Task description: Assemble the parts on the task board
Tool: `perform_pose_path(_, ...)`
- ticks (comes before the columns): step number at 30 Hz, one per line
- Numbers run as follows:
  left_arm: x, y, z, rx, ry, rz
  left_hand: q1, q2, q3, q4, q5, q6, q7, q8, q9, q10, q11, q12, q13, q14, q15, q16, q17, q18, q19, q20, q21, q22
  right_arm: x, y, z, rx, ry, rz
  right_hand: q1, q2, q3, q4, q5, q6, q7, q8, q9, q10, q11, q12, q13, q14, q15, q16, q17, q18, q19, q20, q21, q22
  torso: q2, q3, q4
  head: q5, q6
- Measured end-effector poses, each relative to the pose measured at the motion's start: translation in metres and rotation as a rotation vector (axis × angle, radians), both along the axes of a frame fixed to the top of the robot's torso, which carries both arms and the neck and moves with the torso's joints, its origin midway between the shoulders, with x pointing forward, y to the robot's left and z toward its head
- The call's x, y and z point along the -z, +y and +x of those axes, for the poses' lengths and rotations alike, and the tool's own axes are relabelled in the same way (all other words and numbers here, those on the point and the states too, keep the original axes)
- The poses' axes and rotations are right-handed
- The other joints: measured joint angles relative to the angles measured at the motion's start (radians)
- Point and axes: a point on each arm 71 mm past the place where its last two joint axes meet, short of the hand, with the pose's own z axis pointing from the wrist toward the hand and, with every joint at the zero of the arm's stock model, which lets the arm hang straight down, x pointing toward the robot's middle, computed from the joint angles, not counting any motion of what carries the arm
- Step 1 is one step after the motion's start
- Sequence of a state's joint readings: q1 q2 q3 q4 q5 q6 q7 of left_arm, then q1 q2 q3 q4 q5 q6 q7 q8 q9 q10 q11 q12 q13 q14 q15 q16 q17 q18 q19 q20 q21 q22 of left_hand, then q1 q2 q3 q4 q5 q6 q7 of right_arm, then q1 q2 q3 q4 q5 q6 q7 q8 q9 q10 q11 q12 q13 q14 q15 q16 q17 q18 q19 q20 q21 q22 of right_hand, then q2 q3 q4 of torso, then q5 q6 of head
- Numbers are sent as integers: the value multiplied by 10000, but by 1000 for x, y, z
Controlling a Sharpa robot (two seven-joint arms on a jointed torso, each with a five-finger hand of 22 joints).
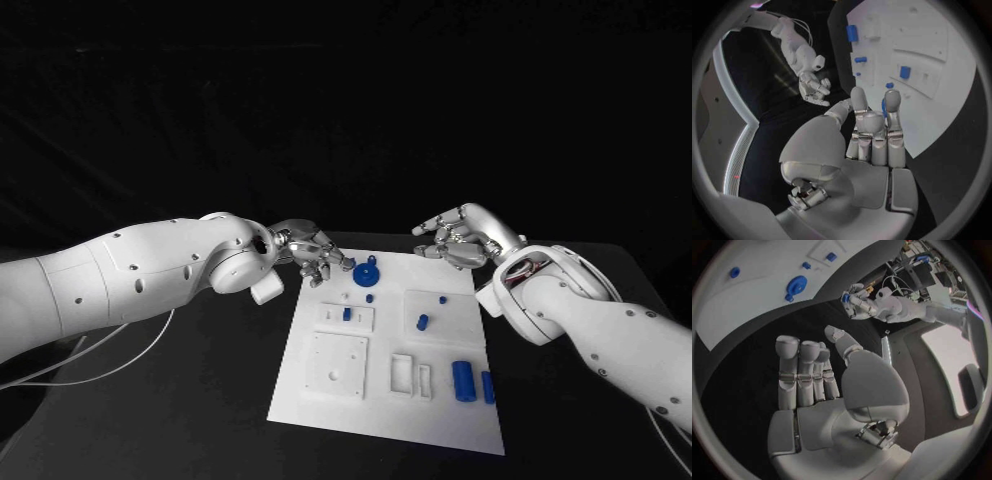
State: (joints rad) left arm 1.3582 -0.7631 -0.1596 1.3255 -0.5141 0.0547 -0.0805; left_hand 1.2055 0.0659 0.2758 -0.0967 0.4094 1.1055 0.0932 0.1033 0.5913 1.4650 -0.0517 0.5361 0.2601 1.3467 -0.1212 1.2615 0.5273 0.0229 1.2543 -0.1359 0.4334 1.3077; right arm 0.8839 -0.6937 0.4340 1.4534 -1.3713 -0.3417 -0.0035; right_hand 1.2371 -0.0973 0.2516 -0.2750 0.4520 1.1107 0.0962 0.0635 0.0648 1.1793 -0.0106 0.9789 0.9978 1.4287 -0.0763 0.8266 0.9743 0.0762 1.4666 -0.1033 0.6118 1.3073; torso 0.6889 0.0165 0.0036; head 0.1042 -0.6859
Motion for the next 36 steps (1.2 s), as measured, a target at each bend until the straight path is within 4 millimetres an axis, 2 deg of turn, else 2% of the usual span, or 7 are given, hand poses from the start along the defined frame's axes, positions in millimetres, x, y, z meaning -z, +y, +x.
perform_pose_path(7,0,-1,-2,205,518,-1811,30,-46,-38,-41,332,56,54,-59,-41,-2,-1,0,17,-4,2,0,109,-1,0,0,0,-1,1,28,-22,-1099,-1136,-890,39,39,-70,-66,-337,-100,32,0,-10,-1,1,0,-1,0,0,0,-8,1,0,0,37,0,0,-20,-8,-59,146)
perform_pose_path(15,1,-3,-4,370,811,-2502,-290,-263,-63,-98,934,226,24,-113,46,34,-38,151,44,42,-42,52,309,-1,-36,-35,145,-2,-4,46,-35,-1506,-2174,-1269,81,-3,-238,-35,-566,-180,40,0,-9,35,37,0,-15,0,0,-42,-29,0,0,0,37,0,2,-19,9,-88,240)
perform_pose_path(20,3,-4,-6,449,909,-2539,-899,-112,229,-625,1152,279,6,-106,672,50,-97,311,52,110,-109,168,557,-2,-60,-60,301,-2,-8,50,-39,-1351,-2704,-1237,120,-42,-265,-8,-685,-266,55,0,-9,34,38,0,-22,0,0,-42,-29,1,0,0,37,0,4,-7,9,-90,248)
perform_pose_path(25,4,-6,-7,515,956,-2488,-1604,59,722,-1048,1150,163,-111,178,1708,-4,-148,379,70,133,-130,205,697,-3,-72,-72,348,-3,-10,53,-41,-1173,-3024,-1183,120,-42,-350,77,-753,-339,55,0,-8,34,38,0,-52,0,0,-42,-28,118,0,0,37,0,5,-5,4,-89,229)
perform_pose_path(26,4,-6,-7,540,960,-2463,-1788,1,999,-971,921,146,-128,247,1723,-4,-149,379,70,149,-146,205,704,-2,-93,-93,371,-3,-11,53,-41,-1138,-3077,-1167,120,-42,-349,76,-763,-349,64,0,-8,34,38,0,-57,0,0,-42,-28,134,-21,21,27,0,6,-3,4,-89,223)
perform_pose_path(27,5,-7,-8,558,963,-2443,-1896,-86,1288,-996,851,132,-142,277,2071,-3,-159,394,81,150,-146,205,726,-3,-109,-108,402,-3,-11,54,-42,-1119,-3115,-1158,120,-42,-349,76,-763,-349,65,0,-8,34,38,0,-63,0,0,-42,-28,138,-36,36,-1,0,6,-2,4,-85,220)
perform_pose_path(36,5,-12,-10,716,953,-2305,-2186,-219,1852,-989,769,81,-193,388,2430,19,-202,630,166,189,-182,312,882,-2,-70,-146,401,-4,-6,62,-45,-1150,-3121,-1201,172,-94,-483,210,-888,-349,65,0,-8,34,38,0,-62,0,0,-105,-65,146,0,73,-42,0,7,-3,4,-97,202)
